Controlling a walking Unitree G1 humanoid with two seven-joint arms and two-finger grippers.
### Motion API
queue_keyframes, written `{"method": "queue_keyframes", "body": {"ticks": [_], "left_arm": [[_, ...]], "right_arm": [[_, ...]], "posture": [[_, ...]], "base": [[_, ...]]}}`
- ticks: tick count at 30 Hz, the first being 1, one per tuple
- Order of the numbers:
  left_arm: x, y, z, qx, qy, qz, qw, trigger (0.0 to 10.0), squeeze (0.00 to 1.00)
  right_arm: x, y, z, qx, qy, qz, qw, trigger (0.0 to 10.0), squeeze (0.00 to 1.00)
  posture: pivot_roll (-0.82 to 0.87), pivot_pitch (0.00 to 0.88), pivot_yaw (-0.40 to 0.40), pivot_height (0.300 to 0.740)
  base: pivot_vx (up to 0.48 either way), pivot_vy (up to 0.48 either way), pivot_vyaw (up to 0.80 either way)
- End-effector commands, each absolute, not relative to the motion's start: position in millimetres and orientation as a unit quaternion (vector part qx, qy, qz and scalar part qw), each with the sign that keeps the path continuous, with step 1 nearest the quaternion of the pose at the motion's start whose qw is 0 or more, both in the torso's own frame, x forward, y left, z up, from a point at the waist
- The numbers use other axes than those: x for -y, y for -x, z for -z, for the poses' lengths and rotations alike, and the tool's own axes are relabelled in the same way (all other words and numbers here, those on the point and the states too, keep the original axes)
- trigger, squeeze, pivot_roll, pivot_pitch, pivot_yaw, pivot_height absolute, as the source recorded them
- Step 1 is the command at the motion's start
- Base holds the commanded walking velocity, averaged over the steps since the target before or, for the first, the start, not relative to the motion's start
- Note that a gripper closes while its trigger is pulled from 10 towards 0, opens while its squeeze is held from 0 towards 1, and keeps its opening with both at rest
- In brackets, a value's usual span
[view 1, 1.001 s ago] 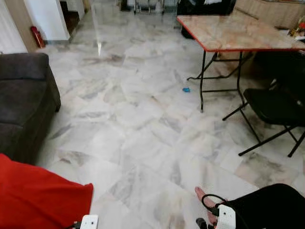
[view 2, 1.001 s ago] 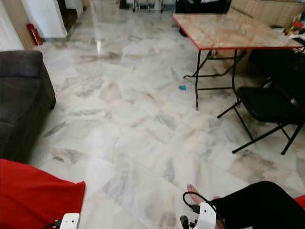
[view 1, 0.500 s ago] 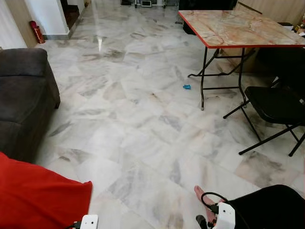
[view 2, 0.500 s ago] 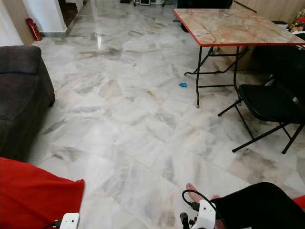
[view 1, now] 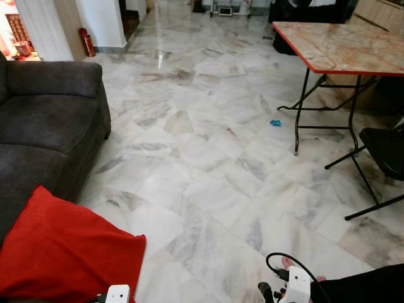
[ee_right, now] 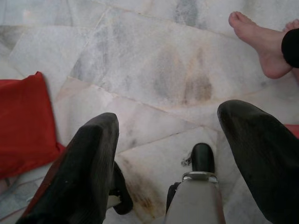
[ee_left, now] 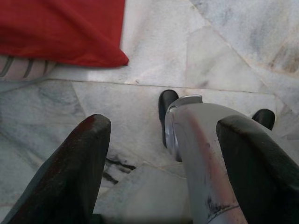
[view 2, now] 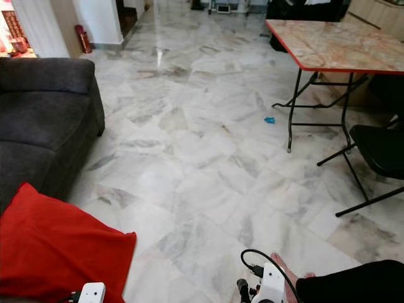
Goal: Move the pillow to the sofa from floor
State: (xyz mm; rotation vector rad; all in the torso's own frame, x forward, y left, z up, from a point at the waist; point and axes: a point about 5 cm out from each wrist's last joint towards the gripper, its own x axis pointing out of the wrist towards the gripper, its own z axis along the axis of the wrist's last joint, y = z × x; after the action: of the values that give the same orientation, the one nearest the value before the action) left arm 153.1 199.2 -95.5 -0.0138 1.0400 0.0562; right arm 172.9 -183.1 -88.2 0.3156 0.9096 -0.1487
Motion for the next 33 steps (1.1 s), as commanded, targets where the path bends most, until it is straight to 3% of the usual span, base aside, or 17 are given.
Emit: {"method": "queue_keyframes", "body": {"ticks": [1,5,14,26,33], "left_arm": [[-200,-150,96,-0.502,0.005,-0.027,0.865,10.0,0.00],[-200,-150,97,-0.502,0.006,-0.027,0.865,10.0,0.00],[-200,-150,97,-0.502,0.005,-0.026,0.865,10.0,0.00],[-200,-150,97,-0.501,0.005,-0.027,0.865,10.0,0.00],[-200,-150,97,-0.502,0.005,-0.027,0.865,10.0,0.00]], "right_arm": [[186,-173,88,-0.437,-0.143,0.071,0.885,10.0,0.00],[186,-173,88,-0.436,-0.146,0.072,0.885,10.0,0.00],[185,-172,88,-0.438,-0.145,0.068,0.885,10.0,0.00],[190,-161,92,-0.450,-0.143,0.072,0.878,10.0,0.00],[186,-153,96,-0.458,-0.150,0.075,0.873,10.0,0.00]], "posture": [[0.01,0.000,-0.048,0.740],[0.01,0.000,-0.047,0.740],[0.01,0.000,-0.049,0.740],[0.01,0.000,-0.049,0.740],[0.01,0.000,-0.051,0.740]], "base": [[0.000,0.349,0.00],[0.000,0.348,0.76],[0.000,0.348,0.00],[0.000,0.348,0.78],[0.000,0.345,0.00]]}}
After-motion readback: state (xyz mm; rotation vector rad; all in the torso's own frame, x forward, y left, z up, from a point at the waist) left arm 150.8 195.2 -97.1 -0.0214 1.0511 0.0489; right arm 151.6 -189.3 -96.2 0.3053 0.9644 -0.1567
